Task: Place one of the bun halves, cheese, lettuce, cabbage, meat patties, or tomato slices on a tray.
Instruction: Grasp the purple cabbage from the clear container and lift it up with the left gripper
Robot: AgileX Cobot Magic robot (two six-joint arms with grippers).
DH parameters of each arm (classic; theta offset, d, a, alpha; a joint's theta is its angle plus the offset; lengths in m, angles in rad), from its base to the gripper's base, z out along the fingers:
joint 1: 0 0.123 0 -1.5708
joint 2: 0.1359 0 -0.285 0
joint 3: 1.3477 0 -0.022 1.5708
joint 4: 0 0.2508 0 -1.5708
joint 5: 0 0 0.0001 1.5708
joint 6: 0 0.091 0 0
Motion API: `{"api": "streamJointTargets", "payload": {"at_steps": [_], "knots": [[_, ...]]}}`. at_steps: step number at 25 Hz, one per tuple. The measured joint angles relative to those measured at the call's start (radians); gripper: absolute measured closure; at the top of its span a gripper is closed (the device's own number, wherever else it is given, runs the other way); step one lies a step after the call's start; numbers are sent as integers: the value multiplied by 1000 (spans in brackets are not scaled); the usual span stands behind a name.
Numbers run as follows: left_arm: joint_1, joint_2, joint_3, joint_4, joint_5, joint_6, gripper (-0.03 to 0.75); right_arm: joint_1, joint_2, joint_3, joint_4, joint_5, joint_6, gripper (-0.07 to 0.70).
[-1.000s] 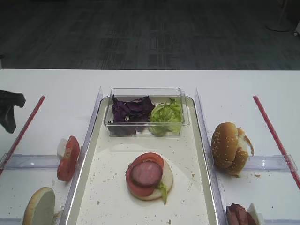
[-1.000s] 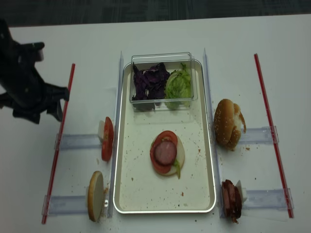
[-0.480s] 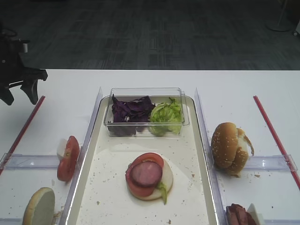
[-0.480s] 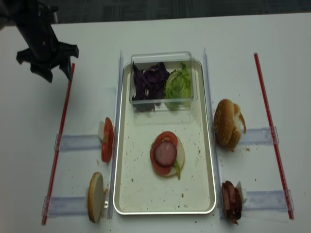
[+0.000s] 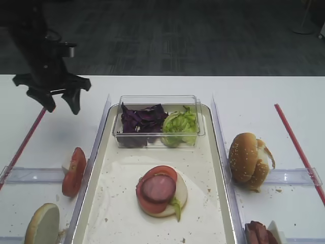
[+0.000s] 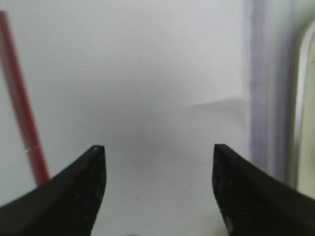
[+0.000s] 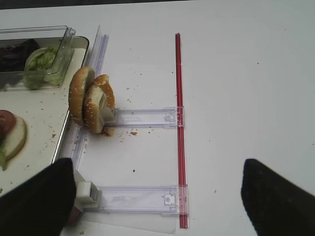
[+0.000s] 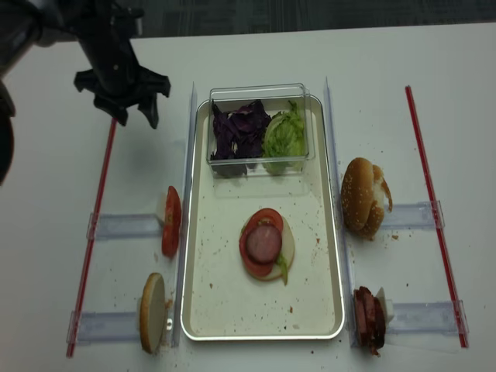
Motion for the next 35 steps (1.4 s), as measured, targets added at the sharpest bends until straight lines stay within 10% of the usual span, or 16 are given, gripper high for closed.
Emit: {"api": "streamJointTargets", "payload": {"at_steps": [15, 35], "knots": [[-351, 0, -81, -2, -79, 28, 287, 0, 0, 0, 0, 0, 0, -60], [-368, 89, -85, -2, -190, 36, 287, 0, 0, 0, 0, 0, 0, -60]]}}
